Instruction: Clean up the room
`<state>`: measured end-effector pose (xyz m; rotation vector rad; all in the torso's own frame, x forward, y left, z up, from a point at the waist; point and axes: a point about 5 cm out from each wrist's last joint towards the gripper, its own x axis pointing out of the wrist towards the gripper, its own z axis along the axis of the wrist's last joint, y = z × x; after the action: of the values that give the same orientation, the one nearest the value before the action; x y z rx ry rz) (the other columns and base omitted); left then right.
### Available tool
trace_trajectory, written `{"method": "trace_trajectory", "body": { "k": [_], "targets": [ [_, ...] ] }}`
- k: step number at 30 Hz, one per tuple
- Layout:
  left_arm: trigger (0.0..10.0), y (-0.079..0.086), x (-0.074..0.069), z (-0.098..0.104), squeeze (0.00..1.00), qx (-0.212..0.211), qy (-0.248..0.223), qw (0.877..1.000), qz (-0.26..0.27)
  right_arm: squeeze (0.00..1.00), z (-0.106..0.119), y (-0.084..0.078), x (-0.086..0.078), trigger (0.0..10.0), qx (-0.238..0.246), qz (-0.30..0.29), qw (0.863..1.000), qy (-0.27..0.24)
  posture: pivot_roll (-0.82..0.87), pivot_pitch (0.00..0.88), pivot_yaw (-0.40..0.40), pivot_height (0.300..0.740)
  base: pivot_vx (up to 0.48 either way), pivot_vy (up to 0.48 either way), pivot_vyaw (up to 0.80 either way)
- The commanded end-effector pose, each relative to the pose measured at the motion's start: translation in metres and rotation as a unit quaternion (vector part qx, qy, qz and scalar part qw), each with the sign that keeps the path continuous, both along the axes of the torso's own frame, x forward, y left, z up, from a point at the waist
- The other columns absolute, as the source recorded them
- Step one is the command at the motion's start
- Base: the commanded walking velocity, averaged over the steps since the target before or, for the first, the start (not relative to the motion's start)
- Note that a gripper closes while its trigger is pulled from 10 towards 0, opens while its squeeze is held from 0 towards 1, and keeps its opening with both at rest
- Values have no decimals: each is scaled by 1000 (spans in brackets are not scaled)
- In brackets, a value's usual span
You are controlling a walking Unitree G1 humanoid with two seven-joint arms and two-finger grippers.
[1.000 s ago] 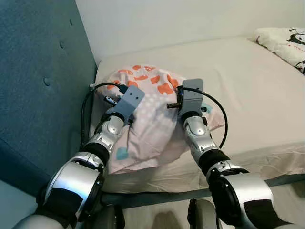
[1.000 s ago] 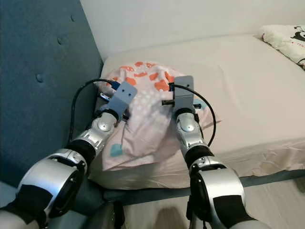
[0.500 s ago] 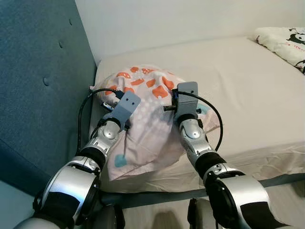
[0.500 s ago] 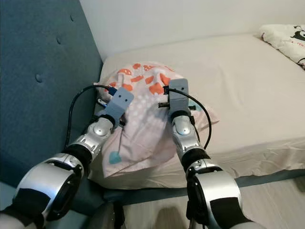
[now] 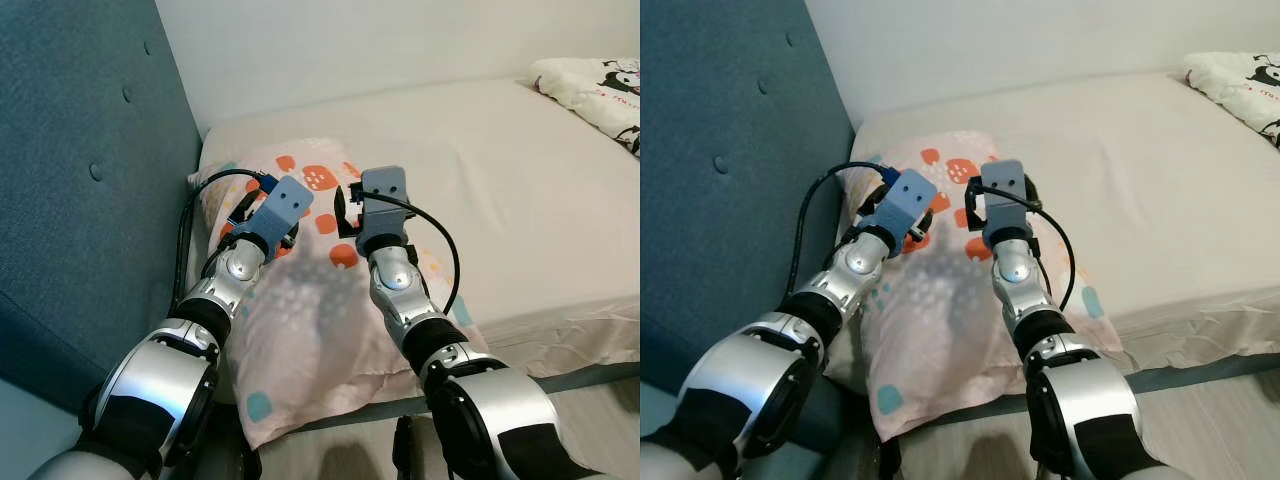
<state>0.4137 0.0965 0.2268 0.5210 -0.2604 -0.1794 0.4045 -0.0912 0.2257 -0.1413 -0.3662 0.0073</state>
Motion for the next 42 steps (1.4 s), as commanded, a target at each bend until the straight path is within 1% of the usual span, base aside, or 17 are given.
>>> {"method": "trace_trajectory", "body": {
  "k": [1,6,12,17,21,23,26,27,28,31,32,36,37,38,39,41,42],
  "targets": [
    [10000,0,0,1,0,-36,13,999,-16,0,-13,4,-5,10000,1,2,1000,4,-71,268,57,580,0,0,0],
    [10000,3,1,6,0,-132,48,988,-68,0,-31,-5,-14,10000,21,-4,1000,-1,-62,261,60,580,0,0,0],
    [10000,50,1,-2,0,-275,85,955,-75,0,-68,-40,-35,10000,77,0,997,24,-52,232,69,580,0,0,0],
    [10000,87,-12,-23,0,-296,74,952,-38,0,-81,-59,-59,10000,65,19,997,23,-49,221,70,580,0,0,0],
    [10000,95,-23,-32,0,-271,63,959,-49,0,-85,-63,-69,10000,38,38,998,35,-50,211,68,580,0,0,0],
    [10000,96,-38,-51,0,-285,100,949,-86,0,-86,-74,-76,10000,43,34,998,39,-48,203,60,580,0,0,0],
    [10000,100,-41,-66,4,-305,139,940,-59,0,-88,-84,-75,10000,73,8,996,47,-47,200,59,580,0,0,0],
    [10000,101,-42,-72,412,-315,155,935,-46,0,-89,-88,-75,10000,84,-4,995,49,-47,200,59,580,0,0,0],
    [10000,104,-44,-76,1000,-322,158,933,-21,0,-88,-93,-76,10000,102,-14,993,51,-45,198,56,580,0,0,0],
    [10000,107,-47,-82,1000,-362,165,917,4,20,-86,-99,-77,10000,123,-17,991,55,-47,196,55,580,0,0,0],
    [10000,106,-51,-92,1000,-362,186,913,22,1000,-84,-102,-76,10000,136,-13,989,55,-45,194,55,580,0,0,0],
    [10000,105,-57,-108,1000,-349,230,907,48,1000,-82,-105,-76,10000,137,-12,989,61,-45,196,56,580,0,0,0],
    [10000,106,-63,-114,718,-333,243,909,55,1000,-80,-110,-74,10000,146,-20,987,67,-47,197,56,580,0,0,0],
    [10000,106,-63,-114,718,-333,243,909,55,1000,-80,-110,-74,10000,146,-20,987,67,-47,197,56,580,0,0,0],
    [10000,109,-65,-119,0,-337,256,903,72,1000,-79,-114,-71,10000,156,-26,985,70,-48,202,58,580,0,0,0],
    [10000,112,-66,-123,0,-337,262,900,87,914,-78,-117,-68,10000,167,-28,983,72,-47,203,58,580,0,0,0],
    [10000,117,-66,-126,0,-333,270,898,104,604,-78,-120,-65,10000,177,-29,981,76,-48,205,59,580,0,0,0]
  ]
}}
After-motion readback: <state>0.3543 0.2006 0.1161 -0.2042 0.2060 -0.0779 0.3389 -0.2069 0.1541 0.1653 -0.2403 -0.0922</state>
